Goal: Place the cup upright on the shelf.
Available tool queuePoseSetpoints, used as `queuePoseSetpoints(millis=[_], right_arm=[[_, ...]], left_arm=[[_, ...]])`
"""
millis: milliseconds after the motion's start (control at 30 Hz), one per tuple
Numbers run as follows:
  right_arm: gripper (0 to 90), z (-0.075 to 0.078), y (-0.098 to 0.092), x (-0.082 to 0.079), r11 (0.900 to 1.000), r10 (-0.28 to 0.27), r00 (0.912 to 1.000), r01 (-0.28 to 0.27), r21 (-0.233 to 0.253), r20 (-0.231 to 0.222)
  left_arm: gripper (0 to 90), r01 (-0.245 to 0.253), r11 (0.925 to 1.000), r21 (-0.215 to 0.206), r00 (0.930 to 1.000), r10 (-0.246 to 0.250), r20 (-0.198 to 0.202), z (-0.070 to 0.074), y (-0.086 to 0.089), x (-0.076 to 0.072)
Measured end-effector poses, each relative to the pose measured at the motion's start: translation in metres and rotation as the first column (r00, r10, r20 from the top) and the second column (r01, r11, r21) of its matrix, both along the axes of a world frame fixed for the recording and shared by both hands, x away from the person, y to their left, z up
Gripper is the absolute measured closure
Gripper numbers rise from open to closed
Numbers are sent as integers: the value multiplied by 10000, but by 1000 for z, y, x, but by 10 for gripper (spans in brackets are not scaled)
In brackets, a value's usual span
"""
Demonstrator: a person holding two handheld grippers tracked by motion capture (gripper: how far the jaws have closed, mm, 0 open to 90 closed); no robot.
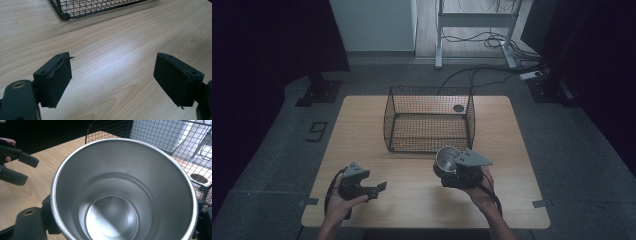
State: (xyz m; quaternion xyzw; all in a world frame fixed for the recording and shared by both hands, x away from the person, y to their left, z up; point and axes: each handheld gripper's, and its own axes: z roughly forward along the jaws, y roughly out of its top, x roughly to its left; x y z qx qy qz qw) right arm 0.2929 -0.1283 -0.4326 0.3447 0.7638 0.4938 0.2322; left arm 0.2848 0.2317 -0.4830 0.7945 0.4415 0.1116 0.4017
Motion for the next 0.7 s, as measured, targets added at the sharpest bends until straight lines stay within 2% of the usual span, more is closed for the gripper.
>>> queuePoseSetpoints(millis=[333,700], right_arm=[[182,16,5,10,9999,117,9999,-117,-9,121],[182,26,13,27,9996,275,9996,-276,71,79]], left_arm=[[153,29,10000,2,10000,-29,-5,0,-1,0],[153,-12,10000,-14,10000,12,30,1,2,0]])
